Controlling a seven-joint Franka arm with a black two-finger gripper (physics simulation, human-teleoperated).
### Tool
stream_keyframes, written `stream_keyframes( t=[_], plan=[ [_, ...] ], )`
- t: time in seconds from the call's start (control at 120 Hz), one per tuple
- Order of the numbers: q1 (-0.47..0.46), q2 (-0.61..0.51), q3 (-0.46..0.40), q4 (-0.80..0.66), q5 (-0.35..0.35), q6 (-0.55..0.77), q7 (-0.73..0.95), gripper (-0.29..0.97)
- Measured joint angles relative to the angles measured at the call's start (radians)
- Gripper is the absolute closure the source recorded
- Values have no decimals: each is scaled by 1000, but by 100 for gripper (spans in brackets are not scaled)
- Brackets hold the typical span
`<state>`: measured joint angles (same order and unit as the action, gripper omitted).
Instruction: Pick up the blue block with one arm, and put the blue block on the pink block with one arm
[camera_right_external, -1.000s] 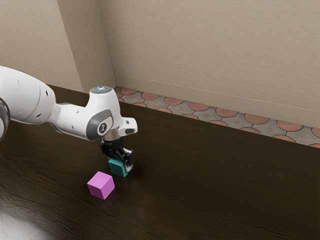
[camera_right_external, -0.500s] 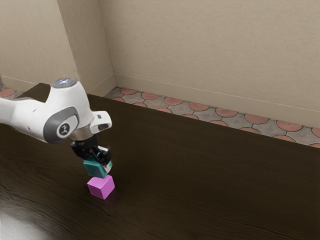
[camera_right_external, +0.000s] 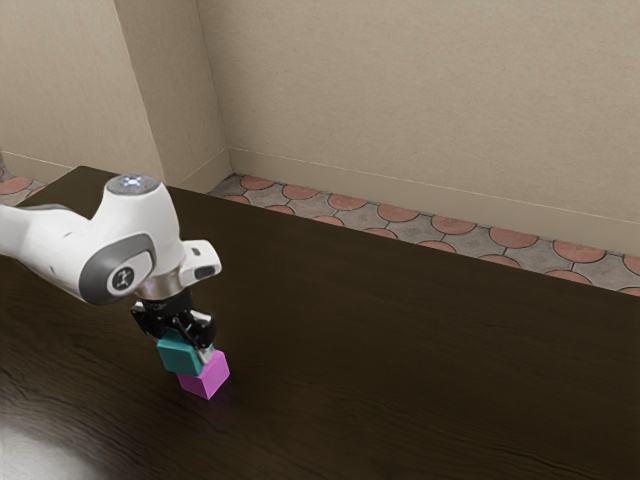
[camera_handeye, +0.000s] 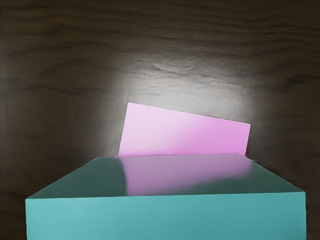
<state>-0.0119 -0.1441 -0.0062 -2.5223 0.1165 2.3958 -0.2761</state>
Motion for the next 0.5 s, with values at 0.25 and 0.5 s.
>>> stream_keyframes(
  t=[0.25, 0.5],
  plan=[
    [8, 38, 0, 24, 42, 10, 3, 38],
    [7, 51, -2, 33, 48, 23, 6, 38]
  ],
)
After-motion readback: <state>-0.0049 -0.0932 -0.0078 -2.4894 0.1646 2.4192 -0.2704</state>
